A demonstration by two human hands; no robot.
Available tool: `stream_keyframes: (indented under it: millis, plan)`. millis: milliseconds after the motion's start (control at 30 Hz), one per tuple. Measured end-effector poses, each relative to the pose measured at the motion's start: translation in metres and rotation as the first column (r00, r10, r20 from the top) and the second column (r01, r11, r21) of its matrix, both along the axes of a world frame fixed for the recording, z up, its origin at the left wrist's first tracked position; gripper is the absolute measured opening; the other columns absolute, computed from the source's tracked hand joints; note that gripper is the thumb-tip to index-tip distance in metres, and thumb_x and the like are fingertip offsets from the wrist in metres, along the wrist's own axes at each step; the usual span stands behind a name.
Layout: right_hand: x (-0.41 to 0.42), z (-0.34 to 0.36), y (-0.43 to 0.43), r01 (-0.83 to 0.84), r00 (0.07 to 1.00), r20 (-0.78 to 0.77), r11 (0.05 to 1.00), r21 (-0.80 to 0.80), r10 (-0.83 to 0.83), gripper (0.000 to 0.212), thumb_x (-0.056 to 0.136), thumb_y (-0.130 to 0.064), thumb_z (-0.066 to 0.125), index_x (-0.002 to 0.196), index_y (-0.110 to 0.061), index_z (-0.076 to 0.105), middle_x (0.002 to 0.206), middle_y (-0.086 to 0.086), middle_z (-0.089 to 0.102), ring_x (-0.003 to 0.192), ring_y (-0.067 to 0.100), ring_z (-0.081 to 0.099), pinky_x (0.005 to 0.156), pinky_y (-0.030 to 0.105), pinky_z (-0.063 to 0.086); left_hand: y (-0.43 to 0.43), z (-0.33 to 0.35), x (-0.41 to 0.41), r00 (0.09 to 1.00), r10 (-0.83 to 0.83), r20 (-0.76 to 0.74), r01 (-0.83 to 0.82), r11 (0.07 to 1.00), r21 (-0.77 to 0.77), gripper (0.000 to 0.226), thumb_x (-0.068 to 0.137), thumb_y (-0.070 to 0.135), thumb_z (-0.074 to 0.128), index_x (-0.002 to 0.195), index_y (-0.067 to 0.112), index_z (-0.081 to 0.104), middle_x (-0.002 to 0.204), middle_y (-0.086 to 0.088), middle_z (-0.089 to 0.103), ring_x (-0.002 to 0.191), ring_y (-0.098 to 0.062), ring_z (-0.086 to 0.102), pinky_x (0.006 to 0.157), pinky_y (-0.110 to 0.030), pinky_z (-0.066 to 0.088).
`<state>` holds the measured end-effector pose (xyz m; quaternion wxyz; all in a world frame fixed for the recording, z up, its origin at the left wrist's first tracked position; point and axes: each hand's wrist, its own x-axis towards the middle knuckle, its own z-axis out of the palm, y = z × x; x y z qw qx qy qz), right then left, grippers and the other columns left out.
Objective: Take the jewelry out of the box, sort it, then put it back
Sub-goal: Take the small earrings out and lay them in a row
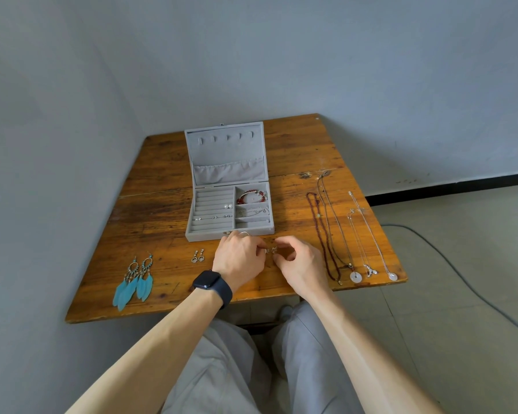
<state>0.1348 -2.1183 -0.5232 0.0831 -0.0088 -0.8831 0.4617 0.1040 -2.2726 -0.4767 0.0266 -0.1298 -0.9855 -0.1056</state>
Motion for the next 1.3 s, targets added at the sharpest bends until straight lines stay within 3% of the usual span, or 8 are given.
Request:
stream_keyframes:
  millis: [200, 367, 567, 700, 800, 967, 1300]
  plan:
    - [0.003, 0.005, 0.001, -0.009, 1.0, 0.019, 0.999, -0.035, 0.009, 0.03, 0.089, -0.02, 0.072, 0.117, -0.03, 0.067, 0.109, -0.017, 0.065, 0.082, -0.006, 0.059, 0.065, 0.0, 0.042, -0.012, 0.01, 0.001, 0.999, 0.001, -0.039, 0.003, 0.996, 0.089, 0.03, 0.095, 0.024, 0.052, 0.119, 0.026, 0.07, 0.113, -0.001, 0.069, 0.107, -0.024, 0.059, 0.087, -0.037, 0.051]
    - [0.018, 0.018, 0.003, -0.014, 1.0, 0.011, 0.996, -0.083, 0.015, 0.03, 0.094, -0.012, 0.062, 0.118, -0.03, 0.067, 0.116, -0.015, 0.067, 0.096, -0.007, 0.061, 0.075, -0.001, 0.044, -0.044, 0.026, 0.007, 0.993, 0.055, -0.104, -0.035, 0.982, 0.184, 0.034, 0.095, 0.023, 0.057, 0.129, 0.026, 0.063, 0.124, -0.002, 0.065, 0.115, -0.024, 0.057, 0.089, -0.04, 0.053]
    - [0.03, 0.044, -0.006, -0.053, 0.993, -0.102, 0.998, 0.025, 0.055, 0.026, 0.097, -0.021, 0.061, 0.121, -0.029, 0.067, 0.118, -0.02, 0.064, 0.108, -0.004, 0.055, 0.092, 0.008, 0.041, -0.084, 0.025, 0.018, 0.982, 0.148, -0.121, -0.117, 0.965, 0.235, 0.045, 0.097, 0.027, 0.058, 0.141, 0.027, 0.052, 0.142, -0.003, 0.054, 0.131, -0.025, 0.048, 0.1, -0.044, 0.05]
    - [0.02, 0.063, -0.016, -0.086, 0.983, -0.146, 0.985, 0.151, 0.108, 0.028, 0.098, -0.024, 0.06, 0.124, -0.031, 0.066, 0.12, -0.022, 0.06, 0.113, -0.008, 0.047, 0.085, -0.001, 0.03, -0.101, 0.017, 0.022, 0.979, 0.179, -0.102, -0.156, 0.968, 0.199, 0.048, 0.097, 0.038, 0.054, 0.145, 0.036, 0.044, 0.15, 0.003, 0.046, 0.138, -0.02, 0.04, 0.107, -0.042, 0.043]
    - [0.005, 0.078, -0.025, -0.12, 0.97, -0.176, 0.957, 0.264, 0.17, 0.027, 0.098, -0.025, 0.059, 0.124, -0.027, 0.067, 0.122, -0.016, 0.064, 0.114, -0.003, 0.047, 0.09, 0.002, 0.028, -0.107, 0.015, 0.015, 0.973, 0.199, -0.116, -0.178, 0.969, 0.17, 0.047, 0.097, 0.04, 0.051, 0.144, 0.036, 0.045, 0.149, 0.004, 0.046, 0.139, -0.019, 0.039, 0.109, -0.04, 0.039]
    - [-0.03, 0.087, -0.037, -0.166, 0.965, -0.123, 0.901, 0.401, 0.233, 0.029, 0.099, -0.027, 0.057, 0.126, -0.027, 0.065, 0.127, -0.011, 0.064, 0.123, 0.011, 0.049, 0.1, 0.021, 0.037, -0.107, 0.016, -0.004, 0.976, 0.199, -0.093, -0.185, 0.973, 0.135, 0.044, 0.098, 0.041, 0.048, 0.141, 0.034, 0.048, 0.148, 0.004, 0.048, 0.139, -0.018, 0.04, 0.112, -0.039, 0.037]
    - [-0.123, 0.076, -0.066, -0.2, 0.965, -0.037, 0.821, 0.535, 0.259, 0.028, 0.097, -0.035, 0.057, 0.125, -0.03, 0.064, 0.122, -0.008, 0.065, 0.114, 0.015, 0.054, 0.096, 0.024, 0.042, -0.092, 0.013, -0.087, 0.988, 0.144, -0.046, -0.14, 0.987, 0.078, 0.037, 0.096, 0.038, 0.048, 0.131, 0.03, 0.056, 0.126, 0.001, 0.06, 0.12, -0.022, 0.05, 0.1, -0.04, 0.041]
